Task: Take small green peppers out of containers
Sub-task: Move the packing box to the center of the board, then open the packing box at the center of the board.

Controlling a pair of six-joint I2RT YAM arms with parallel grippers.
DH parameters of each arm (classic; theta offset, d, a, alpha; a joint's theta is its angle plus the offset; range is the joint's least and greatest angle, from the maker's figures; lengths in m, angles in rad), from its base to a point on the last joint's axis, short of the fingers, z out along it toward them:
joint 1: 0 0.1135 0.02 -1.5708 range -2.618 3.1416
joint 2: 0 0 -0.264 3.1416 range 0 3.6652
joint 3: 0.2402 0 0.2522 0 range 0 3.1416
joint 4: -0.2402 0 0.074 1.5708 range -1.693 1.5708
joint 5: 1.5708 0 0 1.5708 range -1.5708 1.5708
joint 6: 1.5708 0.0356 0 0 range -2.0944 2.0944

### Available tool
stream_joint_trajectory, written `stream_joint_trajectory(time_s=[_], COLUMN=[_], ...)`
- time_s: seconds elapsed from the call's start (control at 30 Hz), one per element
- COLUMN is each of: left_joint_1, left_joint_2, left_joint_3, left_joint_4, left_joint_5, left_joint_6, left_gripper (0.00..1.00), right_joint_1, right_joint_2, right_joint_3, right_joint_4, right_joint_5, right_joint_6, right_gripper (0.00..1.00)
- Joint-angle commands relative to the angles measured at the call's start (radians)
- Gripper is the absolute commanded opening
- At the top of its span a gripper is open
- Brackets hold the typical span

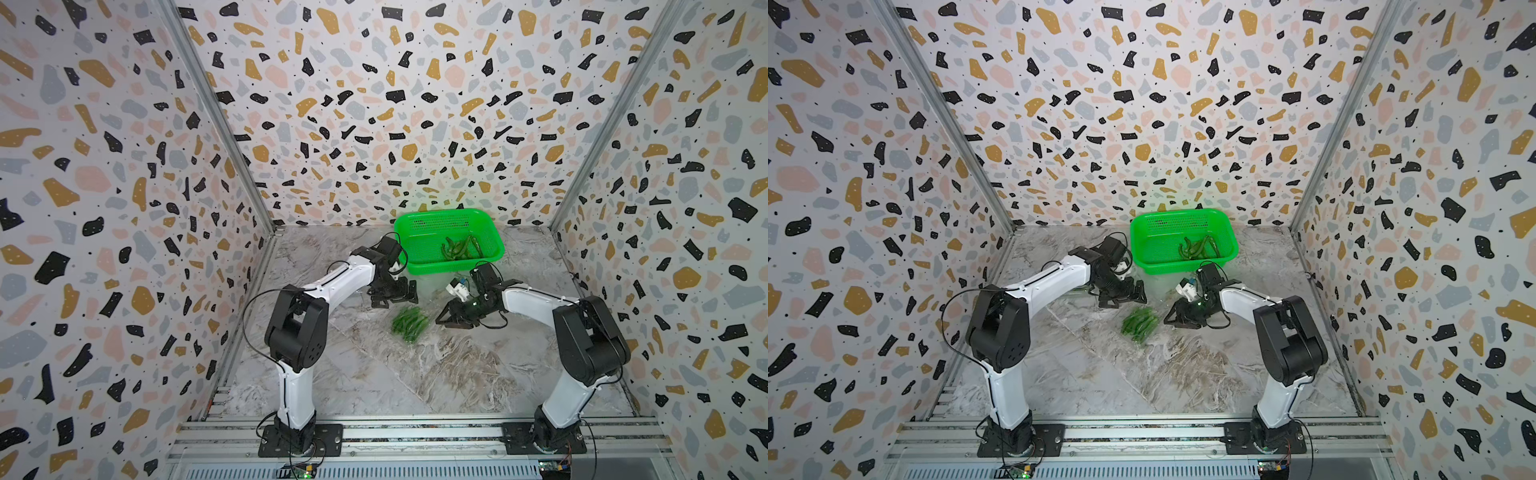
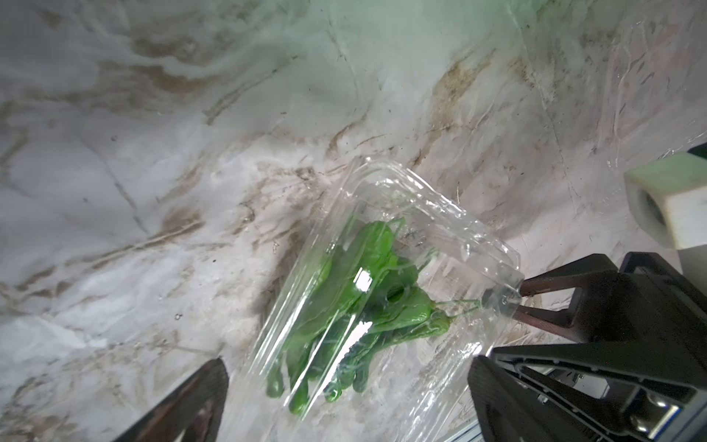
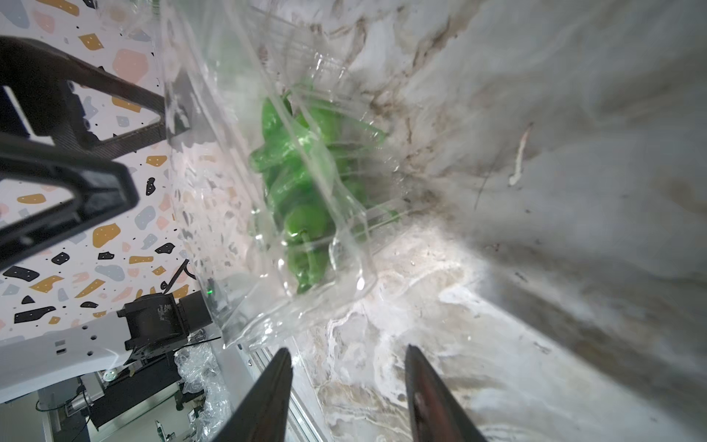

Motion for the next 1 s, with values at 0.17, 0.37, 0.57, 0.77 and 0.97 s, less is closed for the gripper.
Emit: stream_joint_trajectory(time_s=[0.17, 0.37, 0.57, 0.77, 0.97], left_joint_1=[-0.007, -0.01, -0.013, -0.016, -0.021], left_joint_2=[-0.044, -0.043, -0.046, -0.034, -0.027], left_joint_3=[-0.027, -0.032, -0.032, -0.029, -0.023], left_joint_4=[0.033, 0.039, 0.036, 0.039, 0.037], left_joint_5=[0.035, 0.04, 0.038, 0.046, 0.054], left_joint_6=[-0.014, -0.019, -0.022, -0.02, -0.019], left_gripper=[0.99, 0.99, 0.99, 0.99, 0.99], right_joint_1=[0.008, 0.014, 0.013, 0.012, 0.015], right_joint_2=[0.021, 0.02, -0.007, 0.002, 0.025], right_joint_3=[0.005, 0.009, 0.0, 0.021, 0.041], right_joint_4=[0.011, 0.015, -0.004, 0.0, 0.012], right_joint_5=[0.014, 0.011, 0.014, 0.008, 0.0], right_joint_6=[-0.002, 0.001, -0.003, 0.0, 0.004], right_gripper=[0.47, 0.47, 0.47, 0.46, 0.45])
